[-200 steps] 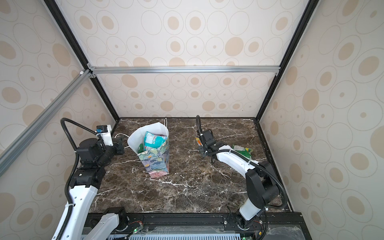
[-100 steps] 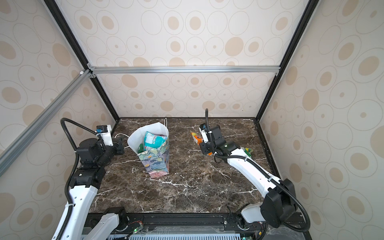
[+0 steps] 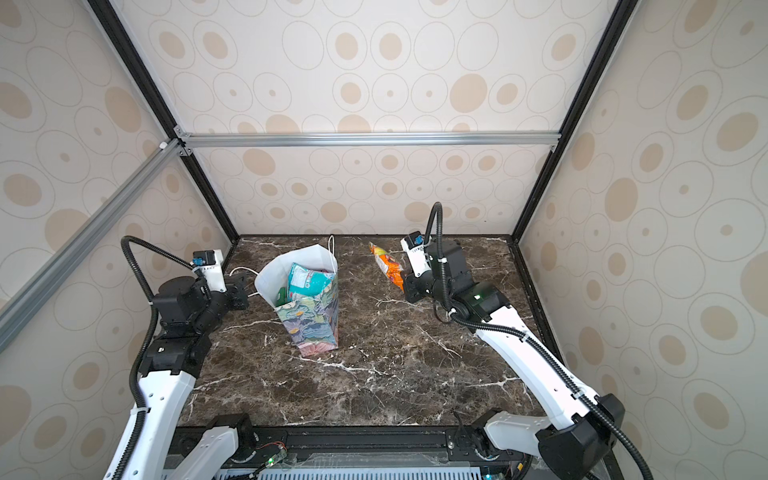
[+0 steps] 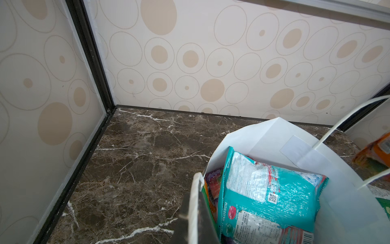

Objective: Place the snacks into the paper bag
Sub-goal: 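Lift the Fruits packet with the right gripper toward the white bag, then carry the Fruits packet with the right gripper over the bag opening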

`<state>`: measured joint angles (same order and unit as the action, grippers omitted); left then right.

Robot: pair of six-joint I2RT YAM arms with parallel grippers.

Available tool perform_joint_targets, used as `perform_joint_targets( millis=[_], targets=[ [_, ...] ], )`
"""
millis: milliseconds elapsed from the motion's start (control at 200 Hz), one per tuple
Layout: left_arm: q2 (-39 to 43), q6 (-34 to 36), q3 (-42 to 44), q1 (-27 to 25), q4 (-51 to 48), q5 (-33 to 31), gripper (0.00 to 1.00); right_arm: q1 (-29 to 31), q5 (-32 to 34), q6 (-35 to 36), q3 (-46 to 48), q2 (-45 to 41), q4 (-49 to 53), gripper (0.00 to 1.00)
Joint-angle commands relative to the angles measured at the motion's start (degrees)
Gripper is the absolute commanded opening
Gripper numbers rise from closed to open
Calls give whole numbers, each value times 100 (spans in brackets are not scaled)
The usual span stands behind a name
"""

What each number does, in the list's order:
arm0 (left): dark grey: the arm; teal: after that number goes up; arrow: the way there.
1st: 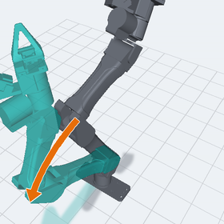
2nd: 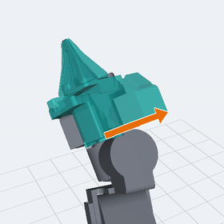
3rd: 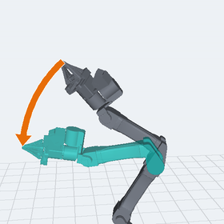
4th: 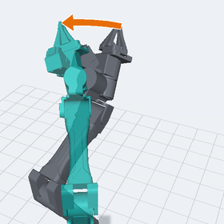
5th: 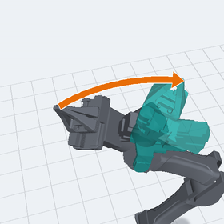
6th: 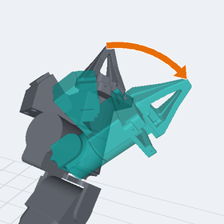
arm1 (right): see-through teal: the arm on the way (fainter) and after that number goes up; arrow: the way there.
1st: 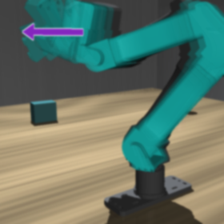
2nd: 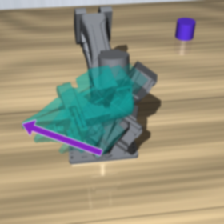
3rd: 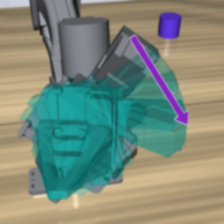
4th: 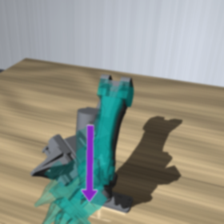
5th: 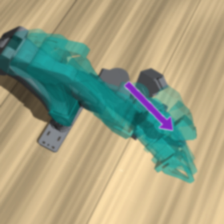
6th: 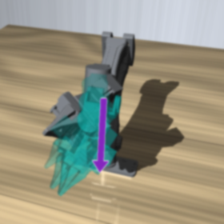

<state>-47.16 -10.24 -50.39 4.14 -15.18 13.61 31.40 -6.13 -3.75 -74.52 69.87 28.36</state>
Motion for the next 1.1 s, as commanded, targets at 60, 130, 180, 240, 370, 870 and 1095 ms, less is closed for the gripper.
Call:
perform_joint_targets(
  millis=[60, 130, 180, 240, 370, 870, 1095],
  targets=[
    [75, 66, -91, 34, 28, 39, 0, 222, -297, -3, -450, -151, -141, 0],
    [75, 71, -93, 34, 35, 40, 0, 400, -323, 51, -624, -97, -78, 0],
    [75, 67, -92, 34, 28, 41, 0, 541, -250, 124, -731, -54, -79, 0],
    [84, 70, -98, 32, 32, 45, 0, 651, -212, 170, -886, -25, -76, 0],
    [84, 66, -85, 30, 30, 37, 0, 816, -217, 300, -1204, 50, -120, 0],
    [93, 57, -90, 34, 41, 65, 0, 1624, -195, 819, -2625, 1000, 88, 0],
    [115, 50, -85, 34, 41, 52, 0, 2068, -115, 1020, -3264, 1606, 122, 0]
  ],
)
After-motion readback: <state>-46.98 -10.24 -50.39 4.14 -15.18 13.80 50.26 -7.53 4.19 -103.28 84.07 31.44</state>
